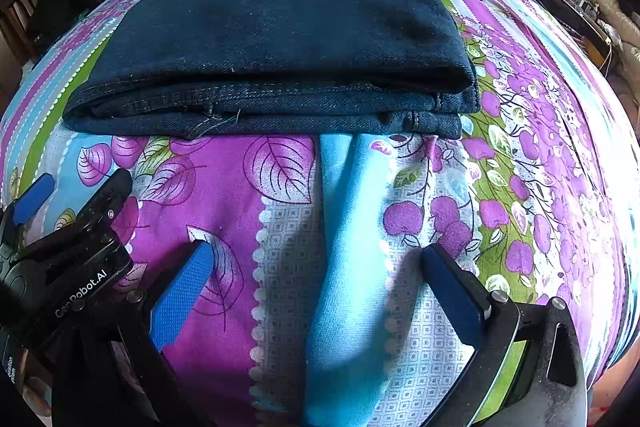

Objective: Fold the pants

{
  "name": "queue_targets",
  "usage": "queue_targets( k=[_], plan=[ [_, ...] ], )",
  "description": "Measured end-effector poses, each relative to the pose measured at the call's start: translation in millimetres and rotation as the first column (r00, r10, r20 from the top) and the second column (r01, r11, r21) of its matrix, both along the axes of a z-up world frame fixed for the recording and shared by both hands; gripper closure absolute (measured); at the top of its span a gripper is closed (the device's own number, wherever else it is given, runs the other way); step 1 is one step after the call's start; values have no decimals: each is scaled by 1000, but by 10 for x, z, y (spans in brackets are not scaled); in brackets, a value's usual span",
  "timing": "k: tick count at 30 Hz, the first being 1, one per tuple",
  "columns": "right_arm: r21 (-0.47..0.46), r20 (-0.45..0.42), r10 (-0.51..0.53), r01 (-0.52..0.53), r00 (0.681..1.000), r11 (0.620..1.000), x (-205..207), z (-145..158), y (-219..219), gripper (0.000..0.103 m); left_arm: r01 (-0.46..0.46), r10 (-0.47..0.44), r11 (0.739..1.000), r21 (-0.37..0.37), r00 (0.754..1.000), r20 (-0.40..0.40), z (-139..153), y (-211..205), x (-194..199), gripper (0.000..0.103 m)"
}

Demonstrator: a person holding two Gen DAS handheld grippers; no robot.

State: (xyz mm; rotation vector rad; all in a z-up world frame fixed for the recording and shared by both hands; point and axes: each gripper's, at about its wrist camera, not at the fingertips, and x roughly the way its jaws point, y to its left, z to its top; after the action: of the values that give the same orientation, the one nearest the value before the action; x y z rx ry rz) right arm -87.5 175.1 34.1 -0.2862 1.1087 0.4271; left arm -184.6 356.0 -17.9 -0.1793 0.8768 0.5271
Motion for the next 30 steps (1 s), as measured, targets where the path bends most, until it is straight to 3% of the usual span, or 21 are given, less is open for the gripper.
queue_targets(
  k=[30],
  plan=[
    [6, 18, 4, -4, 1000, 1000, -17, 2, -26, 0, -2, 2, 1000, 0, 1000, 0, -1, -7, -2, 0]
  ],
)
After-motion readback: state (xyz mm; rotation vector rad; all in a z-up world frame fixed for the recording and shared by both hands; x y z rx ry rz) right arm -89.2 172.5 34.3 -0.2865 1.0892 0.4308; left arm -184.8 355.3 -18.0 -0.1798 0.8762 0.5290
